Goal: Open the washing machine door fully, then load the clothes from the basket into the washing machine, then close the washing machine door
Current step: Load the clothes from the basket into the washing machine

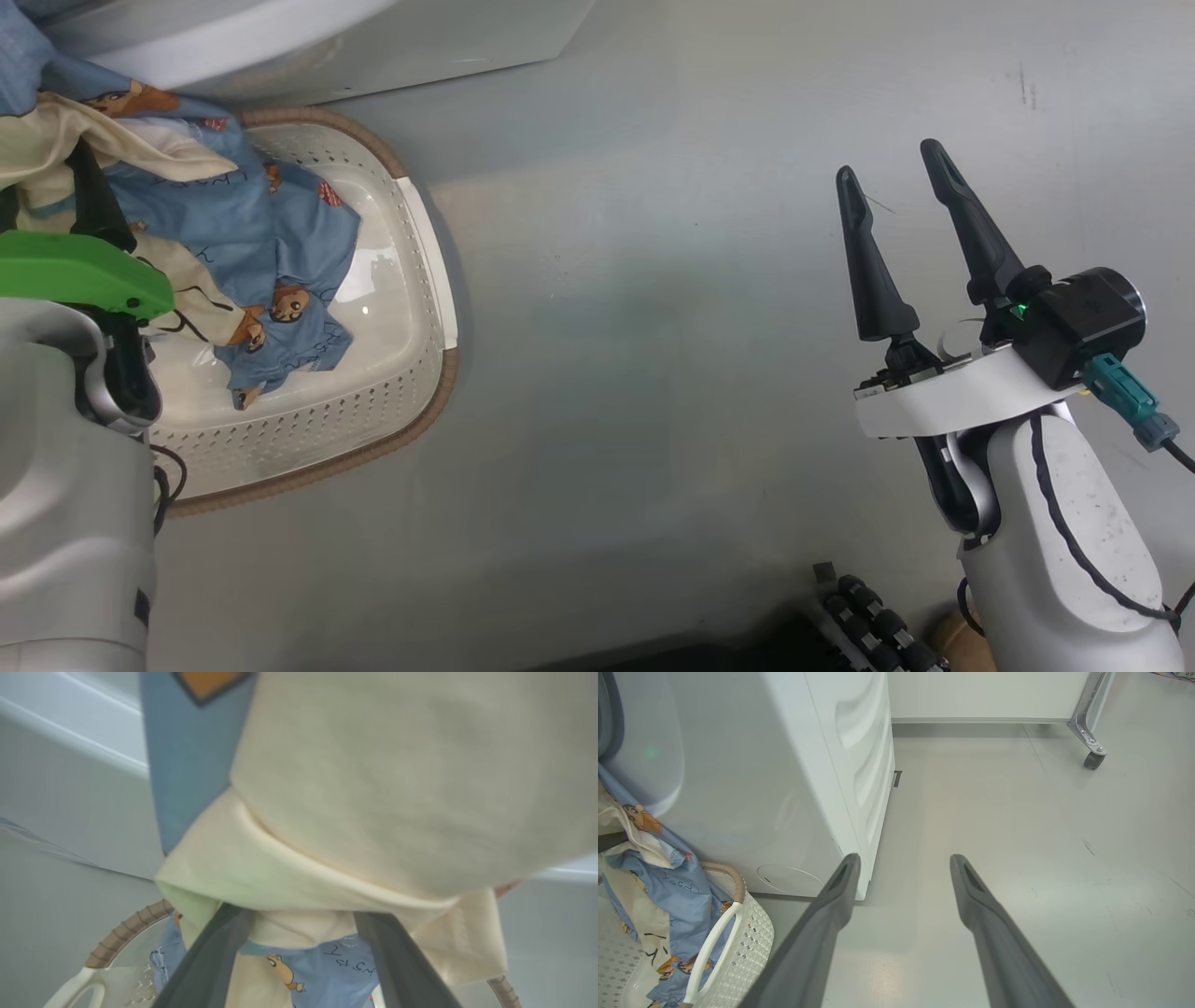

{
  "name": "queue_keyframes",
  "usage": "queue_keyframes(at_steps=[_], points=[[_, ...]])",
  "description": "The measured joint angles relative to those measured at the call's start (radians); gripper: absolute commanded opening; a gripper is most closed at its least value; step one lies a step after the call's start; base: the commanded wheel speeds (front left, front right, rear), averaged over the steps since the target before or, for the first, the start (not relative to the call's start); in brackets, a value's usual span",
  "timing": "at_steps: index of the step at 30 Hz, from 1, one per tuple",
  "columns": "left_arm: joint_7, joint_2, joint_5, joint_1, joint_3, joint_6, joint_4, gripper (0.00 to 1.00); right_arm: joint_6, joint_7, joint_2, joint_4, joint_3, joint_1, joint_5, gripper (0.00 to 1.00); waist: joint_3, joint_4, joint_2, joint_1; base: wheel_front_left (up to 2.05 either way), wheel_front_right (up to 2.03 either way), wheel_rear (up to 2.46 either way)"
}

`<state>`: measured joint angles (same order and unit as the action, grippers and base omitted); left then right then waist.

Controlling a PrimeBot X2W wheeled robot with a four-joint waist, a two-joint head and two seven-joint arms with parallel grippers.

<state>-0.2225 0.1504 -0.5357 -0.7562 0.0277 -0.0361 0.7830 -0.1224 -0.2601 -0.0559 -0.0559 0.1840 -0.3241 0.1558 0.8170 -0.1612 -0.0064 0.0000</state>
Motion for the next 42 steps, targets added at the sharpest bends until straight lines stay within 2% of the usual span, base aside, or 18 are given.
queue_keyframes(at_steps=[2,3,4,6,7,8,14,18,22,31,42], points=[[-0.005,-0.002,0.005,-0.005,0.001,-0.008,0.005,1.00,0.000,0.000,0.000,0.000,-0.001,0.000,0.000,1.00,0.003,0.001,0.0000,0.0000,0.00,0.00,0.00],[-0.009,-0.003,0.006,-0.006,0.001,-0.008,0.006,0.82,0.000,0.000,0.000,0.000,-0.002,0.000,0.000,1.00,0.004,0.002,0.0000,0.0000,0.00,0.00,0.00],[-0.010,-0.003,0.008,-0.007,0.001,-0.009,0.006,0.60,0.000,0.000,0.000,0.001,-0.002,0.000,0.000,1.00,0.005,0.003,0.0000,0.0000,0.00,0.00,0.00],[-0.014,-0.009,0.009,-0.009,0.006,-0.009,0.005,0.27,0.000,0.000,0.000,0.001,-0.005,0.000,0.000,1.00,0.007,0.005,0.0000,0.0000,0.00,0.00,0.00],[-0.017,-0.013,0.009,-0.011,0.005,-0.014,0.005,0.07,0.000,0.000,0.000,0.001,-0.009,0.000,-0.001,1.00,0.007,0.007,0.0000,0.0000,0.00,0.00,0.00],[-0.017,-0.017,0.011,-0.013,0.004,-0.020,0.004,0.00,0.000,0.000,0.000,0.000,-0.014,0.000,-0.001,1.00,0.007,0.009,0.0000,0.0000,0.00,0.00,0.00],[-0.017,-0.054,0.012,-0.015,0.024,-0.034,-0.027,0.00,0.000,0.000,-0.001,-0.002,-0.026,-0.001,-0.007,1.00,-0.002,0.029,0.0000,0.0000,0.00,0.00,0.00],[-0.025,-0.069,0.013,-0.015,0.072,-0.044,-0.135,0.00,0.000,0.000,-0.001,-0.005,-0.030,-0.002,-0.008,1.00,-0.016,0.049,0.0000,0.0000,0.00,0.00,0.00],[-0.026,-0.083,0.016,0.012,0.092,-0.054,-0.180,0.00,0.000,0.000,-0.001,-0.017,-0.025,-0.002,-0.008,1.00,-0.033,0.063,0.0000,0.0000,0.00,0.00,0.00],[-0.030,-0.092,0.054,0.116,0.087,-0.078,-0.284,0.00,0.000,0.000,-0.001,-0.049,-0.009,-0.002,-0.004,1.00,-0.092,0.080,0.0000,0.0000,0.00,0.00,0.00],[-0.030,-0.096,0.063,0.163,0.068,-0.084,-0.388,0.00,0.000,0.000,-0.001,-0.088,0.007,0.014,0.026,1.00,-0.185,0.078,0.0000,0.0000,0.00,0.00,0.00]])
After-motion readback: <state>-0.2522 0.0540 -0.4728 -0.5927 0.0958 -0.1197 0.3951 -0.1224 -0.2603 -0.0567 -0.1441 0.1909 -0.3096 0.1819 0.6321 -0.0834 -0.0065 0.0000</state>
